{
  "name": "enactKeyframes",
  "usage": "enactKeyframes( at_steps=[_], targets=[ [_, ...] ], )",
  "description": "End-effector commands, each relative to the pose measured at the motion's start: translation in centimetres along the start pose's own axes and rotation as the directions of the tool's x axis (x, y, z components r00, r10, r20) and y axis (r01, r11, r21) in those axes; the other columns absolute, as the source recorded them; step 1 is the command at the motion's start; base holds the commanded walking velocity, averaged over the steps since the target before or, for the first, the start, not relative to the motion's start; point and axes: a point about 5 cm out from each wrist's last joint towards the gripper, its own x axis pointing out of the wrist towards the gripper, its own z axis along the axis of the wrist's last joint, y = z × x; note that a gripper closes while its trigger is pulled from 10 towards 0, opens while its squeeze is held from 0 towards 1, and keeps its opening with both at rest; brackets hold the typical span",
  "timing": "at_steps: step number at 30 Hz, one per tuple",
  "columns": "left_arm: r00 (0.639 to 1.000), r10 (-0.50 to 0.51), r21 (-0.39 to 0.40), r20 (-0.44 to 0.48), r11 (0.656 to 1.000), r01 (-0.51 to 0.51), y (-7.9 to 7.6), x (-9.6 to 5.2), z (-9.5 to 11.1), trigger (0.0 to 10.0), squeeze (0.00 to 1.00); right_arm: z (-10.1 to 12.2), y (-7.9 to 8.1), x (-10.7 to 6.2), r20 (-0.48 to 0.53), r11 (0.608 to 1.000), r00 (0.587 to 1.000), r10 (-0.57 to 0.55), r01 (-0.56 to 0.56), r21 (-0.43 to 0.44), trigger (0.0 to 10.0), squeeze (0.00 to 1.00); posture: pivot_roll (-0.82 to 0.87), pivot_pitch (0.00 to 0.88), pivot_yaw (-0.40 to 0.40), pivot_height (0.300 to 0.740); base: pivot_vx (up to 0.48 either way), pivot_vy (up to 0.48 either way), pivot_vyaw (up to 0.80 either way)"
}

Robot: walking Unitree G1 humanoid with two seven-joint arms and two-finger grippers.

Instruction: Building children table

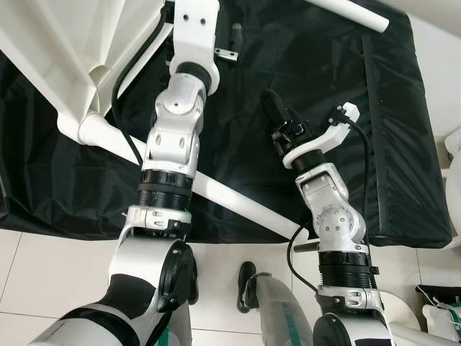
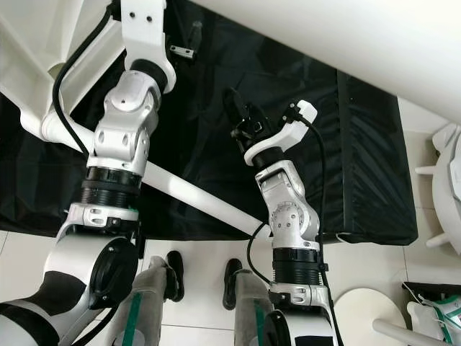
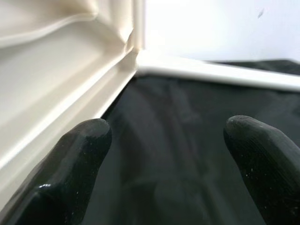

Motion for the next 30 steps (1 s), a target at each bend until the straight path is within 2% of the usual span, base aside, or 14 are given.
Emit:
enactKeyframes(
  at_steps=[1, 3, 5, 6, 8, 11, 17, 21, 22, 25, 26, 27, 28, 30],
  targets=[
    [0.994, -0.109, -0.018, -0.019, 0.994, 0.108, -0.6, -1.4, -0.7, 10.0, 0.00, -0.2, -0.1, 0.1, -0.006, 1.000, 1.000, 0.010, -0.010, -0.015, 10.0, 0.00, 0.11, 0.246, -0.045, 0.740, 0.000, 0.000, 0.00],
    [0.989, -0.150, -0.039, -0.022, 0.988, 0.149, -0.4, -2.9, -1.1, 10.0, 0.00, 0.0, 0.0, 0.4, -0.003, 0.999, 1.000, 0.019, -0.019, -0.041, 10.0, 0.00, 0.12, 0.226, -0.049, 0.740, 0.000, 0.000, 0.00],
    [0.989, -0.150, -0.039, -0.022, 0.988, 0.149, -0.4, -2.9, -1.1, 10.0, 0.00, 0.0, 0.0, 0.4, -0.003, 0.999, 1.000, 0.019, -0.019, -0.041, 10.0, 0.00, 0.12, 0.226, -0.049, 0.740, 0.000, 0.000, 0.00],
    [0.985, -0.172, -0.051, -0.021, 0.984, 0.171, -0.2, -3.9, -1.3, 10.0, 0.00, 0.2, 0.0, 0.7, 0.000, 0.997, 1.000, 0.025, -0.025, -0.066, 10.0, 0.00, 0.12, 0.219, -0.051, 0.740, 0.000, 0.000, 0.00],
    [0.979, -0.205, -0.089, -0.005, 0.975, 0.204, 0.7, -5.6, -1.2, 10.0, 0.00, 0.2, 0.1, 1.4, -0.012, 0.980, 0.999, 0.033, -0.035, -0.197, 10.0, 0.00, 0.12, 0.188, -0.060, 0.740, 0.000, 0.000, 0.00],
    [0.968, -0.252, -0.098, 0.005, 0.963, 0.251, 1.3, -6.9, -0.9, 10.0, 0.00, -0.1, 0.6, 1.9, -0.040, 0.958, 0.997, 0.071, -0.079, -0.274, 10.0, 0.00, 0.13, 0.164, -0.070, 0.740, 0.000, 0.000, 0.00],
    [0.925, -0.380, -0.070, -0.002, 0.923, 0.379, 1.5, -9.0, -0.4, 10.0, 0.00, -0.4, 1.5, 2.1, -0.101, 0.931, 0.980, 0.174, -0.197, -0.308, 10.0, 0.00, 0.13, 0.132, -0.073, 0.740, 0.000, 0.000, 0.00],
    [0.900, -0.435, -0.050, -0.010, 0.900, 0.434, 1.4, -9.8, -0.2, 10.0, 0.00, -0.5, 2.0, 2.1, -0.156, 0.902, 0.958, 0.241, -0.280, -0.328, 10.0, 0.00, 0.13, 0.122, -0.076, 0.740, 0.000, 0.000, 0.00],
    [0.891, -0.455, -0.037, -0.017, 0.890, 0.454, 1.3, -10.1, -0.1, 10.0, 0.00, -0.7, 2.3, 1.8, -0.207, 0.869, 0.933, 0.295, -0.352, -0.349, 10.0, 0.00, 0.13, 0.122, -0.076, 0.740, 0.000, 0.000, 0.00],
    [0.888, -0.459, -0.030, -0.022, 0.888, 0.458, 1.2, -10.2, 0.0, 10.0, 0.00, -0.9, 2.6, 1.5, -0.256, 0.837, 0.906, 0.338, -0.413, -0.359, 10.0, 0.00, 0.13, 0.118, -0.076, 0.740, 0.000, 0.000, 0.00],
    [0.912, -0.409, -0.026, -0.016, 0.912, 0.409, 1.4, -9.8, 0.1, 10.0, 0.00, -0.9, 2.7, 1.2, -0.324, 0.789, 0.864, 0.386, -0.491, -0.368, 10.0, 0.00, 0.12, 0.108, -0.083, 0.740, 0.000, 0.000, 0.00],
    [0.912, -0.409, -0.026, -0.016, 0.912, 0.409, 1.4, -9.8, 0.1, 10.0, 0.00, -0.9, 2.7, 1.2, -0.324, 0.789, 0.864, 0.386, -0.491, -0.368, 10.0, 0.00, 0.12, 0.108, -0.083, 0.740, 0.000, 0.000, 0.00],
    [0.949, -0.315, -0.039, -0.010, 0.948, 0.315, 1.9, -9.0, 0.3, 10.0, 0.00, -0.8, 2.7, 0.8, -0.386, 0.744, 0.819, 0.423, -0.558, -0.368, 10.0, 0.00, 0.11, 0.104, -0.085, 0.740, 0.000, 0.000, 0.00],
    [0.949, -0.315, -0.039, -0.010, 0.948, 0.315, 1.9, -9.0, 0.3, 10.0, 0.00, -0.8, 2.7, 0.8, -0.386, 0.744, 0.819, 0.423, -0.558, -0.368, 10.0, 0.00, 0.11, 0.104, -0.085, 0.740, 0.000, 0.000, 0.00]
  ],
)
